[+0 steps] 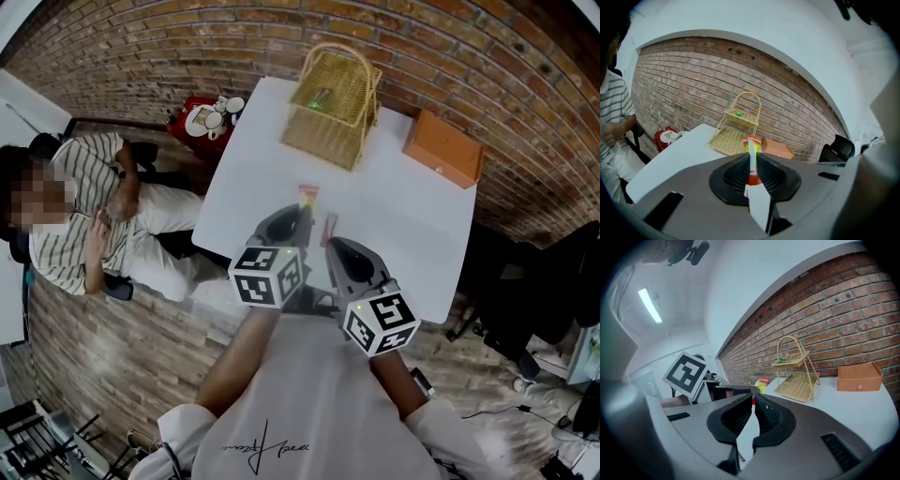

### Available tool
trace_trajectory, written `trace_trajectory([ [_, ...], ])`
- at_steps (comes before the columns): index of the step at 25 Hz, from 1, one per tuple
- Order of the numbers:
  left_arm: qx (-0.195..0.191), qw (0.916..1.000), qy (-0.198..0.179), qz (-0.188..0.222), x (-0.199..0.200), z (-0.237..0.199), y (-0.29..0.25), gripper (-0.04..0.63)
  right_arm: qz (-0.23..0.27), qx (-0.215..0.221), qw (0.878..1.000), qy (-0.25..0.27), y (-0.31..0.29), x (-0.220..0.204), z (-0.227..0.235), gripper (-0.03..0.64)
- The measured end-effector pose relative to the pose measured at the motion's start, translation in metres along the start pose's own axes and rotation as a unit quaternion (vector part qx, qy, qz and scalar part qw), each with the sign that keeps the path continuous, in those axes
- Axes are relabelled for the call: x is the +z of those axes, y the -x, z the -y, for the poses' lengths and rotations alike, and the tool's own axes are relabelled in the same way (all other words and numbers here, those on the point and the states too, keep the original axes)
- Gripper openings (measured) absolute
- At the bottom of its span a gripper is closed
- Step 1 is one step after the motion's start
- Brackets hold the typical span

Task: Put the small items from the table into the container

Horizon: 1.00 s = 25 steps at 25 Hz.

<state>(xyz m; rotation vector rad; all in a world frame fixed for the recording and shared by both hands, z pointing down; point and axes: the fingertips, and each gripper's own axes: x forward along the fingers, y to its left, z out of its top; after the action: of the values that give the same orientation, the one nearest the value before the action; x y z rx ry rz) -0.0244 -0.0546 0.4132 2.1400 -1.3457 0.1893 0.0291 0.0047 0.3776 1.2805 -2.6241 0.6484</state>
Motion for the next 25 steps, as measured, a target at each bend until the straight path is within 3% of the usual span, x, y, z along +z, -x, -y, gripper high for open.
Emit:
trace_trajectory([
  [25,-0.031,0.9991,-0.021,0.019,0.055,0.005,-0.047,0.048,0.008,-0.03,0.999,-0.016,-0.019,0.017,0.034,0.023],
])
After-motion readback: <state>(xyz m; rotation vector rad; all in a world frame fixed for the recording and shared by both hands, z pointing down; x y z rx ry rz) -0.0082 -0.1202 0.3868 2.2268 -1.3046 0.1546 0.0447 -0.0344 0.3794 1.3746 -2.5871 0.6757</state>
